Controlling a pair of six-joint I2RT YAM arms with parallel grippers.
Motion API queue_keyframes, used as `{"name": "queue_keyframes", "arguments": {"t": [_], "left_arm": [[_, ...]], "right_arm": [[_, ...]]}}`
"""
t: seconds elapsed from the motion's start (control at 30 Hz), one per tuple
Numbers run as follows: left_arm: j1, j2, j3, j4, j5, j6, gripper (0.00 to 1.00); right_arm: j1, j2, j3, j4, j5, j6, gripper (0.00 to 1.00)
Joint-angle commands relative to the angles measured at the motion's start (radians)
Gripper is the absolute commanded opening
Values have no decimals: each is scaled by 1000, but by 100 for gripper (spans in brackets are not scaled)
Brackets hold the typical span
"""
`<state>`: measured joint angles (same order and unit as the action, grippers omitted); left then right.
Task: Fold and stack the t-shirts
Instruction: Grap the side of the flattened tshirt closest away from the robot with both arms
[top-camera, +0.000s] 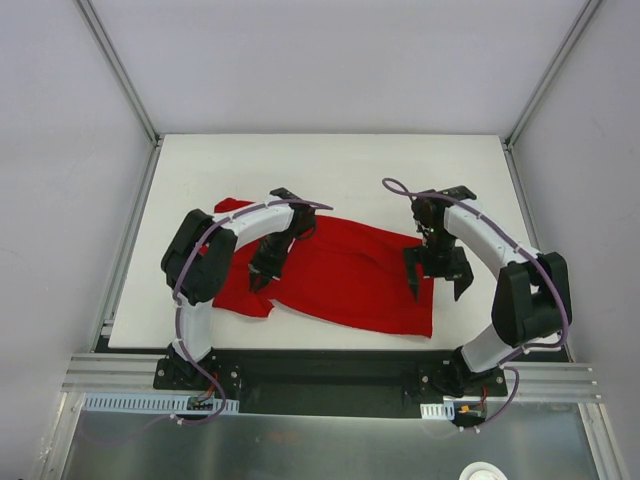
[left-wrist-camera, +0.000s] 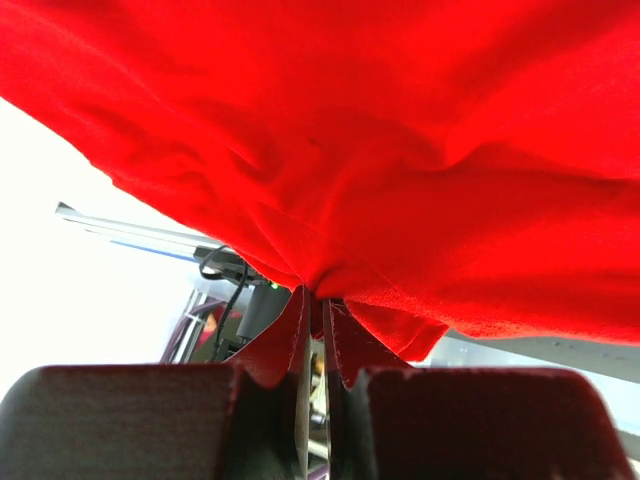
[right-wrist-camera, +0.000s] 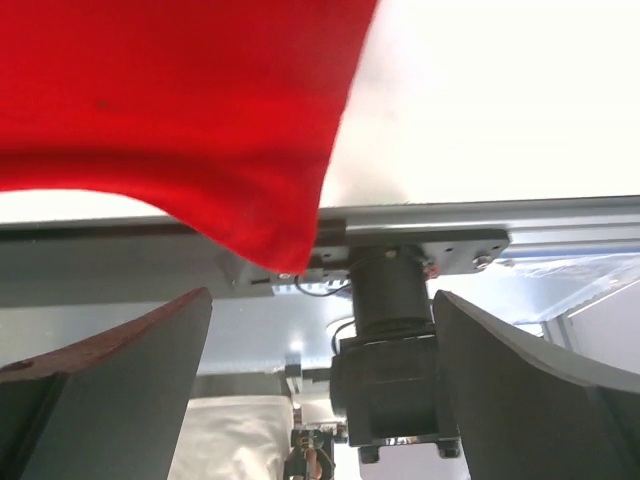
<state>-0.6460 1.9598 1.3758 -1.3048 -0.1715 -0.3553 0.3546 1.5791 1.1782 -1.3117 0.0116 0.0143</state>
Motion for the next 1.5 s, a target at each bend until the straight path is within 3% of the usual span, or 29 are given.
{"name": "queue_keyframes", "arguments": {"t": [0.0, 0.03, 0.1, 0.13, 0.17, 0.2, 0.53, 0.6, 0.63, 0.73, 0.77, 0.9, 1.1, 1.17, 1.2, 1.3, 1.47], "left_arm": [[16, -6, 98, -99, -45, 1, 0], [19, -6, 118, -103, -46, 3, 0], [22, -13, 172, -132, -65, 9, 0], [29, -22, 183, -142, -65, 9, 0], [32, -33, 184, -148, -60, 4, 0], [34, -42, 161, -149, -51, -2, 0], [36, -231, -159, -177, 63, -88, 0], [39, -252, -181, -177, 79, -103, 0], [40, -265, -179, -191, 82, -108, 5], [54, -272, -167, -212, 96, -117, 55], [54, -277, -165, -212, 96, -117, 97], [55, -300, -152, -214, 87, -117, 99], [60, -247, 15, -142, -32, -102, 99], [68, -155, 45, -76, -40, -56, 94], [75, -109, 90, -45, -49, -48, 69], [89, 68, 214, -40, -69, 19, 1], [161, 227, 399, 9, -51, 73, 0]], "right_arm": [[-23, 11, 57, -65, 77, -32, 97], [-25, 59, 86, -60, 86, -36, 99], [-26, 113, 116, -35, 79, -57, 74], [-29, 168, 150, -26, 79, -57, 55], [-29, 192, 162, -12, 70, -62, 13], [-29, 217, 178, -9, 64, -62, 1], [-13, 309, 178, -4, -2, -76, 1], [-9, 309, 169, -1, 1, -74, 12], [-9, 312, 167, 0, 2, -74, 22], [-9, 328, 176, 2, -4, -77, 31], [-9, 332, 182, 0, -4, -77, 36], [-5, 338, 198, -3, -2, -80, 36], [9, 407, 242, 20, -35, -88, 33], [15, 435, 294, 22, -41, -94, 14], [17, 465, 316, 19, -38, -97, 1], [17, 511, 405, 3, -36, -105, 1], [12, 561, 486, 2, -18, -114, 1]]}}
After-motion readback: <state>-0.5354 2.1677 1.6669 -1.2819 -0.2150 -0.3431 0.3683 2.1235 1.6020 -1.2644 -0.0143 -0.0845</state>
